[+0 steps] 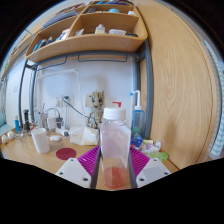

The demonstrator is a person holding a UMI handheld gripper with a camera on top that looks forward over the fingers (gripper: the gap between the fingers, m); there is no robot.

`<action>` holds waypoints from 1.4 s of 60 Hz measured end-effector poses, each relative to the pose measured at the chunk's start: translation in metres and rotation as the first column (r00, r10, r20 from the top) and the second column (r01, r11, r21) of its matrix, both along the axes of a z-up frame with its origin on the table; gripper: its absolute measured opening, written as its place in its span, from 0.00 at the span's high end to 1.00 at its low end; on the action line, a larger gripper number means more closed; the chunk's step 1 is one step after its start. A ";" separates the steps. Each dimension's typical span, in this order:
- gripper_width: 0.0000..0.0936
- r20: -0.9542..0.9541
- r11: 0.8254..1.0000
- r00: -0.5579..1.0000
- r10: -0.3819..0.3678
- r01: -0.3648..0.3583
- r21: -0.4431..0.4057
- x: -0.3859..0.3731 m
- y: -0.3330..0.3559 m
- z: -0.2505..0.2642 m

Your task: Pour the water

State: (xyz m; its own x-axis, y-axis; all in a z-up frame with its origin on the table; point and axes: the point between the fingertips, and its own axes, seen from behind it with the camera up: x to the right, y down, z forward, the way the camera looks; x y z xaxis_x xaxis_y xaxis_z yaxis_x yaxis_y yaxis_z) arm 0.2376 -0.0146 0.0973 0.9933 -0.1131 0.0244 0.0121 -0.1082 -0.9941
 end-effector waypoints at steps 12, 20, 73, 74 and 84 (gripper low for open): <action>0.65 0.015 0.999 1.000 -0.020 0.019 0.041 0.001 0.002 0.002; 0.71 0.025 0.999 0.999 -0.038 0.037 0.036 0.002 0.002 0.003; 0.71 0.889 0.994 -0.451 0.082 -0.030 -0.107 -0.201 0.105 0.101; 0.71 0.873 0.994 -0.482 0.079 -0.032 -0.107 -0.204 0.106 0.100; 0.71 0.720 0.993 -0.689 0.089 0.006 -0.118 -0.223 0.108 0.092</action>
State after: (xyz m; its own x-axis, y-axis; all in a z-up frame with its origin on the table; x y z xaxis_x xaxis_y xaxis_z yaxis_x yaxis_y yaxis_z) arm 0.0150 0.0939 0.1892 -0.7024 -0.0255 0.7114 0.7118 -0.0297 0.7017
